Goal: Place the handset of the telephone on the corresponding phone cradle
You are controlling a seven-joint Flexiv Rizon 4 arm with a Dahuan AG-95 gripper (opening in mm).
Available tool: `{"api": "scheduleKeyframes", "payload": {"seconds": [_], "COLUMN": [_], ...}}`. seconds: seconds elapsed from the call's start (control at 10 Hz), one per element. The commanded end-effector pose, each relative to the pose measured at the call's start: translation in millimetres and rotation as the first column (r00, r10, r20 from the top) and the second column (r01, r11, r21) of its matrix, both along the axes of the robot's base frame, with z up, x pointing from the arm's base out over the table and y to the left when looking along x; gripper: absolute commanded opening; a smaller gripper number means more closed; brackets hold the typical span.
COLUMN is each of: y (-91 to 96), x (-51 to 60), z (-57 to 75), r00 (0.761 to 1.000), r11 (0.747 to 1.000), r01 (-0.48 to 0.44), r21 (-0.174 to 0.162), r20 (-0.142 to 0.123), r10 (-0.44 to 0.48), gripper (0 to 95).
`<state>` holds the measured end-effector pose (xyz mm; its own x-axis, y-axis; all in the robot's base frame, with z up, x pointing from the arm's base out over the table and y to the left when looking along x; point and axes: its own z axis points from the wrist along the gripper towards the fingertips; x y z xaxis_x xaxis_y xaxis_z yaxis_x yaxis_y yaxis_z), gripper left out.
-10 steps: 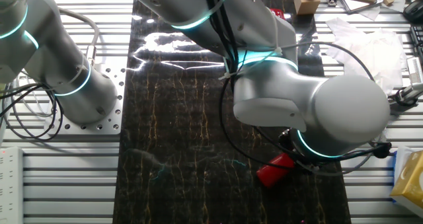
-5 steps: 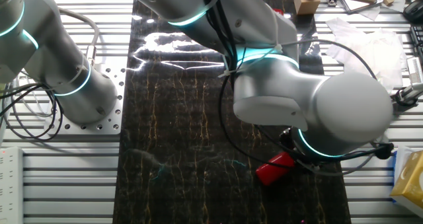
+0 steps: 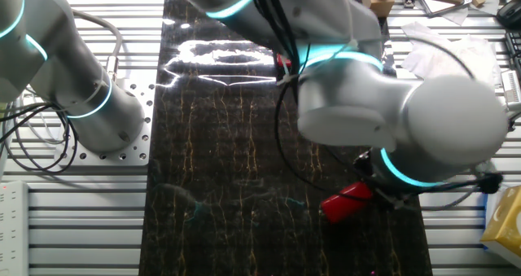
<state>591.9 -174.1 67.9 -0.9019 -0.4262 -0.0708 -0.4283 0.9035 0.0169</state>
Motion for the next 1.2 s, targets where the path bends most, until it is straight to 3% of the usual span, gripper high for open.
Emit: {"api": "scheduleKeyframes", "payload": {"seconds": [0.1, 0.4, 0.7, 1.2], "y": [1.8, 7.2, 16.0, 42.1], "x": [7.4, 11.3, 16.7, 15.1], "z": [15.7, 34.5, 50.3, 57.2], "r00": [0.997, 0.983, 0.954, 0.896], "r11": [0.997, 0.983, 0.954, 0.896], "r01": [0.075, 0.181, 0.301, 0.445], "r21": [-0.002, -0.010, -0.016, 0.002], "r20": [0.004, 0.013, 0.009, -0.002], "r10": [-0.075, -0.181, -0.301, -0.445], "gripper": [0.0, 0.0, 0.0, 0.0]}}
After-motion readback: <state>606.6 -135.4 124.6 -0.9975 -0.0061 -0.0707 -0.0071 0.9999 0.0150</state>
